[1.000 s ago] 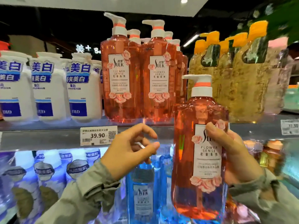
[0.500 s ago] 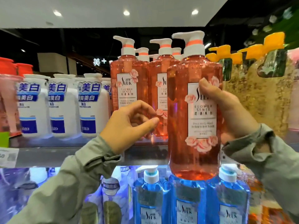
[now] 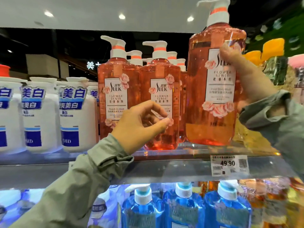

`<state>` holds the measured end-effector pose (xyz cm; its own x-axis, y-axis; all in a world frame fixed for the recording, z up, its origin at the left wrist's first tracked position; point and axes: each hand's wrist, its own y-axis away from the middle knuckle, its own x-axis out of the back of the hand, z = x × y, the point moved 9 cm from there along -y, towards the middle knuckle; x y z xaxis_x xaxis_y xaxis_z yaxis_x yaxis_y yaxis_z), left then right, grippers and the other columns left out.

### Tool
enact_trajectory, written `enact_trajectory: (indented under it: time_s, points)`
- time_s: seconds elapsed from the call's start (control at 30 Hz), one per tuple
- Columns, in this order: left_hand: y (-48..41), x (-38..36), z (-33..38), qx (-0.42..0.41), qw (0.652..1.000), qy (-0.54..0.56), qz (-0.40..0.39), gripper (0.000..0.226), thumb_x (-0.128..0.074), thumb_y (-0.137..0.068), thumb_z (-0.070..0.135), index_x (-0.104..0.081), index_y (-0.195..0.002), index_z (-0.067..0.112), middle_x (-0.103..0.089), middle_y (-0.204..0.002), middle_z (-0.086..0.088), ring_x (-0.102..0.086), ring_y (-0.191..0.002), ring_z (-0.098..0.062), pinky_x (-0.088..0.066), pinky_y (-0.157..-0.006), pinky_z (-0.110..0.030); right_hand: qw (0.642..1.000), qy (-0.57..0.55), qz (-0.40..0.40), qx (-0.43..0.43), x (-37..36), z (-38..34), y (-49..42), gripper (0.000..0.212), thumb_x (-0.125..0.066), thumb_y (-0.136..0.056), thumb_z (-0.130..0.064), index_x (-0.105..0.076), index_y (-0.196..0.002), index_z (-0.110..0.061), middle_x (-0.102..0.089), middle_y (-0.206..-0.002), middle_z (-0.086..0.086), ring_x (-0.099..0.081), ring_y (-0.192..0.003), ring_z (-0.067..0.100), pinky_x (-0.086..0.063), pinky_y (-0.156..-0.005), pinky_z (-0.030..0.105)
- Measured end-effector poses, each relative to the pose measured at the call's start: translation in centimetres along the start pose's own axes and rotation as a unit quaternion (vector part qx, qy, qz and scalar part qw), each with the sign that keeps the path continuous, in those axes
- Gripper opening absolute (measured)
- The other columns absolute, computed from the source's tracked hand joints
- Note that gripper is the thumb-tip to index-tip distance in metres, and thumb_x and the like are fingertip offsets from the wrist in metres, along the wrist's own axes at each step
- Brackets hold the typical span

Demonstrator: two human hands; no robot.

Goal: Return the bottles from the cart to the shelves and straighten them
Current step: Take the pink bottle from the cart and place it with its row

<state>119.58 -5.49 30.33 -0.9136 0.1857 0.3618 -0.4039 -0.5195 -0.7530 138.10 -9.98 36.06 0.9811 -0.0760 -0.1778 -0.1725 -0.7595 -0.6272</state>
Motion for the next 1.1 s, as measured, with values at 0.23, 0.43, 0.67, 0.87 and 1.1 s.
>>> enact_trajectory:
  time_s: [0.23,0.43,0.67,0.87,1.1]
  points:
    - [-0.2,0.3,-1.2,0.021,1.000,-0.009,0.007,0.016,-0.070,-0.080,0.003,-0.062,-0.094,0.000,-0.059,-0.055,0.004,-0.057,-0.045,-0.007,-0.049,-0.050,-0.017,1.000,-0.001,0.024,0.015,0.2,1.9,-0.4,0.050,-0.068,-0.078,-0.038,-0.064,-0.118,-0.008,-0.072,-0.106,0.013,-0.069,-0.096,0.030,-0.055,-0.087,0.047]
    - [0.0,0.1,-1.9,0.052,0.999,-0.010,0.012,0.011,-0.069,-0.081,0.004,-0.063,-0.090,0.005,-0.060,-0.063,-0.012,-0.062,-0.046,-0.014,-0.053,-0.046,-0.026,0.999,-0.003,0.004,0.034,-0.1,2.2,-0.8,0.050,-0.066,-0.080,-0.039,-0.061,-0.121,-0.011,-0.071,-0.110,0.012,-0.069,-0.099,0.030,-0.055,-0.087,0.047]
    - [-0.4,-0.2,-2.8,0.072,0.994,0.011,0.084,0.011,-0.073,-0.078,0.000,-0.063,-0.076,0.003,-0.064,-0.061,-0.020,-0.060,-0.043,-0.015,-0.047,-0.040,-0.022,0.999,-0.020,0.020,0.031,1.0,3.3,-1.0,0.050,-0.067,-0.080,-0.039,-0.063,-0.120,-0.009,-0.069,-0.112,0.015,-0.067,-0.102,0.032,-0.054,-0.087,0.048]
    - [-0.5,-0.4,-2.9,0.075,0.993,0.010,0.088,0.009,-0.072,-0.079,0.000,-0.064,-0.076,0.003,-0.063,-0.057,-0.012,-0.062,-0.045,-0.015,-0.051,-0.043,-0.024,0.999,0.018,0.013,0.030,1.4,4.2,-0.8,0.042,-0.067,-0.073,-0.037,-0.064,-0.107,-0.012,-0.075,-0.089,0.006,-0.072,-0.078,0.021,-0.057,-0.063,0.029]
    - [0.1,-0.2,-3.0,0.062,0.993,-0.011,0.104,0.009,-0.071,-0.080,0.002,-0.063,-0.076,0.006,-0.062,-0.058,-0.013,-0.064,-0.048,-0.017,-0.056,-0.048,-0.032,0.998,0.023,0.025,0.043,1.4,4.7,-1.2,0.056,-0.070,-0.075,-0.041,-0.061,-0.119,-0.008,-0.073,-0.102,0.011,-0.071,-0.090,0.026,-0.057,-0.076,0.037]
